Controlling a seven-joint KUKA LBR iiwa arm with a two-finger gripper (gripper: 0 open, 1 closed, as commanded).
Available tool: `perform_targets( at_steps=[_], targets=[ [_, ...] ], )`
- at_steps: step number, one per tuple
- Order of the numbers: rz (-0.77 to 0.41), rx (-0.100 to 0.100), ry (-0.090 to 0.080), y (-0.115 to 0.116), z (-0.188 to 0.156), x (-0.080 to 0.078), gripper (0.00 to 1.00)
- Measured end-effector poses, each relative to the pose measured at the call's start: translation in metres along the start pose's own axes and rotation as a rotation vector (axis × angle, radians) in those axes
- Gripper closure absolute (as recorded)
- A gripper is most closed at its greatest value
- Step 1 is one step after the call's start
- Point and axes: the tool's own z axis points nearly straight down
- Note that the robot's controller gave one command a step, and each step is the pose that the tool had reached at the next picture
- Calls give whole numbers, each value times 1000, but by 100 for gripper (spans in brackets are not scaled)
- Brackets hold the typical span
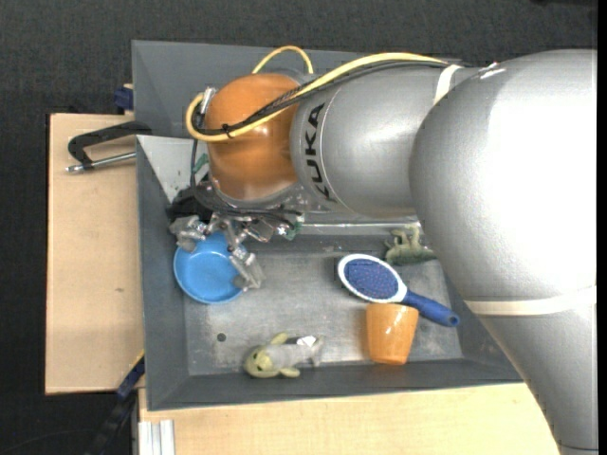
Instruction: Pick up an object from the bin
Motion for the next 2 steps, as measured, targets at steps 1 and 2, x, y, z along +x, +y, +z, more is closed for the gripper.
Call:
perform_targets(
  at_steps=[1,2],
  targets=[
    [-17,-4,-7,-2,-118,5,100],
    [-17,-10,1,-1,-112,7,0]
  ],
)
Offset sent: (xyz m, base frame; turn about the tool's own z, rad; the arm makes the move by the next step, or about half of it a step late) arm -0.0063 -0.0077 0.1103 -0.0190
